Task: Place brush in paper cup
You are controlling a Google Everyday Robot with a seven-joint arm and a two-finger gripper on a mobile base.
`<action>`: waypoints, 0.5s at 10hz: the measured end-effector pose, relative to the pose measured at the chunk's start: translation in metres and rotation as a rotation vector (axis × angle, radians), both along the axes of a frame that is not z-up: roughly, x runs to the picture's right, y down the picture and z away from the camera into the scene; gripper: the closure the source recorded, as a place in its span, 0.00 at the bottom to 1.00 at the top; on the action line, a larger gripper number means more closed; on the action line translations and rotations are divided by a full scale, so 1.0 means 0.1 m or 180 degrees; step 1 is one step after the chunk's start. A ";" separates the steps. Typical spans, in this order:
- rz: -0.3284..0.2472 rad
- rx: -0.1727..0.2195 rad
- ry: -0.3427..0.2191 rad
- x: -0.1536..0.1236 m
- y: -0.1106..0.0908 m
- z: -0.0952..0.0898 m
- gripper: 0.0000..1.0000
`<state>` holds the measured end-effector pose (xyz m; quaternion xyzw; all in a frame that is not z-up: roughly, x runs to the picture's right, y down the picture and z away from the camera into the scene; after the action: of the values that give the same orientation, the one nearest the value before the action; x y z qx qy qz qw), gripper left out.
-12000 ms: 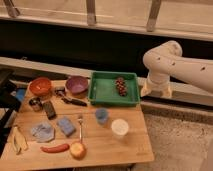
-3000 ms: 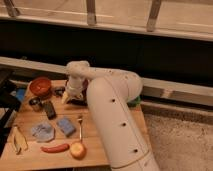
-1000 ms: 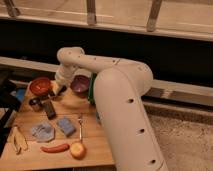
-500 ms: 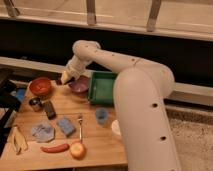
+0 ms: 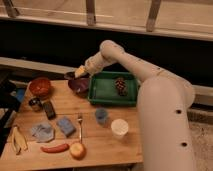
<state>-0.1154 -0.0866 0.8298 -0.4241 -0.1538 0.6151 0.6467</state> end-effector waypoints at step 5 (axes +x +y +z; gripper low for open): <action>-0.0330 -0.0019 0.0073 0.21 -0.06 -0.29 1.00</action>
<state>-0.0941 -0.0922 0.8011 -0.4264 -0.1224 0.5860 0.6781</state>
